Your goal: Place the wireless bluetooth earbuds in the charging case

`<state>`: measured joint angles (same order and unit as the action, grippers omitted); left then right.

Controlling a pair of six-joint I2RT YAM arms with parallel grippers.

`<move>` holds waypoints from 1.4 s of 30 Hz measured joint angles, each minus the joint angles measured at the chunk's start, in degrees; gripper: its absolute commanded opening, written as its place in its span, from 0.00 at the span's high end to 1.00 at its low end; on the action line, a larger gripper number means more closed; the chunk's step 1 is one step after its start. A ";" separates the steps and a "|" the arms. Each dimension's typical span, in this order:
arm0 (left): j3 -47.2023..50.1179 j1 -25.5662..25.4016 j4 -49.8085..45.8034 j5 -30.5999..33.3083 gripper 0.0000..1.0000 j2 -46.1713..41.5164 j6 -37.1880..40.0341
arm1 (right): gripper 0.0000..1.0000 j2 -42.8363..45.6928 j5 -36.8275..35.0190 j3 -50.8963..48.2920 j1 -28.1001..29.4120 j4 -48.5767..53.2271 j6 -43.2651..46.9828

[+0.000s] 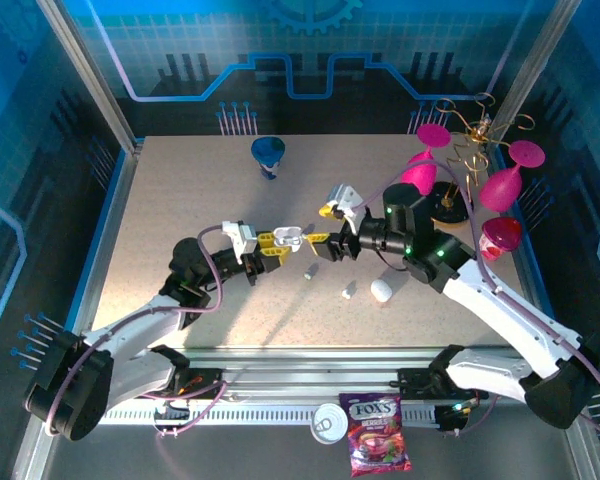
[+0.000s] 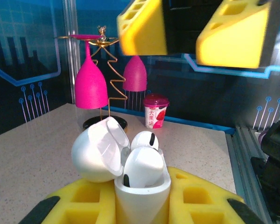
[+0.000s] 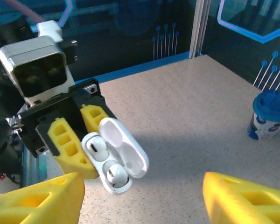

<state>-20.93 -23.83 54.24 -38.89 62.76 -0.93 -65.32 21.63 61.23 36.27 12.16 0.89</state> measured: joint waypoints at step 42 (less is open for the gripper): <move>0.46 0.00 11.28 -7.78 1.00 4.59 0.39 | 0.32 -15.56 6.75 12.46 -2.86 9.25 -13.14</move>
<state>-20.47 -23.83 65.52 -46.68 67.35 -0.54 -80.88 28.38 73.69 33.41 21.41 -12.25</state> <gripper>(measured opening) 0.221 0.680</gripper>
